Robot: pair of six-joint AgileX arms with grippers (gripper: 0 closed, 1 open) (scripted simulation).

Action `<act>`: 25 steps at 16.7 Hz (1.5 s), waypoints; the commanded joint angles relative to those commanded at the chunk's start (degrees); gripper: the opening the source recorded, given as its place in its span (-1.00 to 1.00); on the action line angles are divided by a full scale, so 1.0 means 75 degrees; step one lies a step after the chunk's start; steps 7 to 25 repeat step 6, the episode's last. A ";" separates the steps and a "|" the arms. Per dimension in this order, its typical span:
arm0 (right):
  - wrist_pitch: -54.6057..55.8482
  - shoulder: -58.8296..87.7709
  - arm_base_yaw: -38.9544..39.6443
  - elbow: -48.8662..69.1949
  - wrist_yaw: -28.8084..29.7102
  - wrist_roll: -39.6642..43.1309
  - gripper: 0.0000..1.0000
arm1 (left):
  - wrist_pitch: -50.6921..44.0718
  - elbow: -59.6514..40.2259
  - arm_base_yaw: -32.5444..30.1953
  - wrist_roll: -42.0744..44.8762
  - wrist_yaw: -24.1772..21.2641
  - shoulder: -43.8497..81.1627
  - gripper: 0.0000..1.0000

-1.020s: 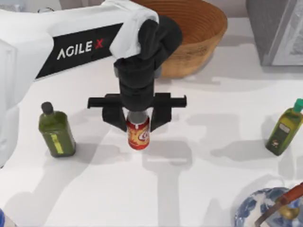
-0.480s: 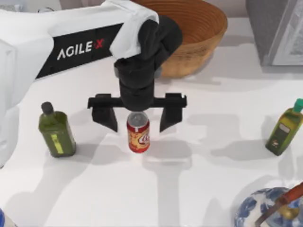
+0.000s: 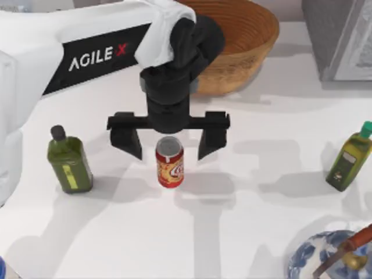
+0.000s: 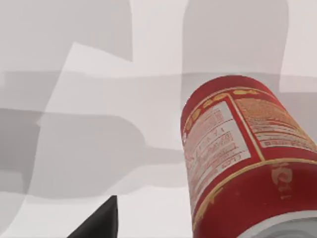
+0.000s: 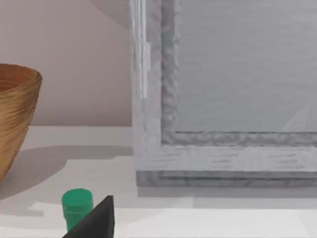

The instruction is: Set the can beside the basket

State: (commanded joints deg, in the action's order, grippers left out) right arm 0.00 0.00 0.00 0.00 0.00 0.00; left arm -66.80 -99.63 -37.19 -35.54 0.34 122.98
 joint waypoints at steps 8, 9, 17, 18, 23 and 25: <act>0.0000 0.0000 0.0000 0.0000 0.0000 0.0000 1.00 | -0.0857 -0.0735 0.0003 -0.0012 0.0004 -0.0142 1.00; 0.0000 0.0000 0.0000 0.0000 0.0000 0.0000 1.00 | -0.0857 -0.0735 0.0003 -0.0012 0.0004 -0.0142 1.00; 0.0000 0.0000 0.0000 0.0000 0.0000 0.0000 1.00 | -0.0857 -0.0735 0.0003 -0.0012 0.0004 -0.0142 1.00; 0.0000 0.0000 0.0000 0.0000 0.0000 0.0000 1.00 | -0.0857 -0.0735 0.0003 -0.0012 0.0004 -0.0142 1.00; 0.0000 0.0000 0.0000 0.0000 0.0000 0.0000 1.00 | -0.0857 -0.0735 0.0003 -0.0012 0.0004 -0.0142 1.00; 0.0000 0.0000 0.0000 0.0000 0.0000 0.0000 1.00 | -0.0857 -0.0735 0.0003 -0.0012 0.0004 -0.0142 1.00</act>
